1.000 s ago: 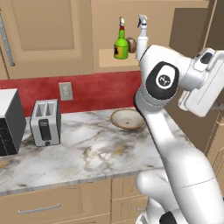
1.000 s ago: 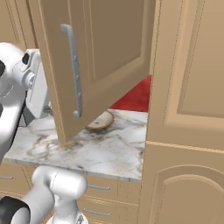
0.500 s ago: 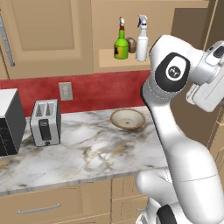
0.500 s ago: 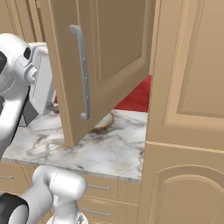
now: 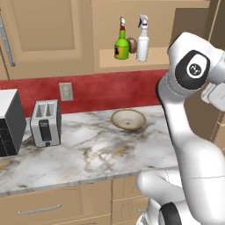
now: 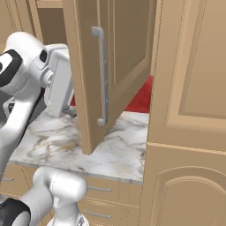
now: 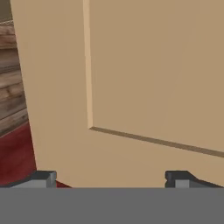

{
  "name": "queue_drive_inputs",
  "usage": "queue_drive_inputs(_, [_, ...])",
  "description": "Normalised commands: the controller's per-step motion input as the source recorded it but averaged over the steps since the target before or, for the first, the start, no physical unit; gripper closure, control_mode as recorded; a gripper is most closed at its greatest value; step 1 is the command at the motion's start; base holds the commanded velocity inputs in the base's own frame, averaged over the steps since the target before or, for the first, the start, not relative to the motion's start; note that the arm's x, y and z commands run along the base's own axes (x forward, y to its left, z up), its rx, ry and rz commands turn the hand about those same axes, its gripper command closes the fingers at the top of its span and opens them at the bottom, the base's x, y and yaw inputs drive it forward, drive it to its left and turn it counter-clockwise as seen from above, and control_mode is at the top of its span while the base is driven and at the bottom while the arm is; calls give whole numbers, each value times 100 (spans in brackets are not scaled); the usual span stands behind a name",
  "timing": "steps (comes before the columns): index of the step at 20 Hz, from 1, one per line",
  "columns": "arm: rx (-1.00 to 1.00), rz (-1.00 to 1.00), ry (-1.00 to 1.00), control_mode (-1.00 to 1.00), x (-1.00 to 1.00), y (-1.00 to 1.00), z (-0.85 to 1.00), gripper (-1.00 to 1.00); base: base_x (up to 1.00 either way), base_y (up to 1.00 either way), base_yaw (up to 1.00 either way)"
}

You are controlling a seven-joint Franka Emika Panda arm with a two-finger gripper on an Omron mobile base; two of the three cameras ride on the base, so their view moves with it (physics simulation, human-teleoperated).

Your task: Pick the spray and spray from the cabinet and place them on the counter.

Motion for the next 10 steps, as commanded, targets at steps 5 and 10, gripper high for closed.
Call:
queue_drive_inputs(5, [0, -1, 0, -100, 0, -40, -3, -100, 0, 0, 0])
queue_drive_inputs(10, [0, 0, -1, -100, 0, -12, 0, -100, 0, 0, 0])
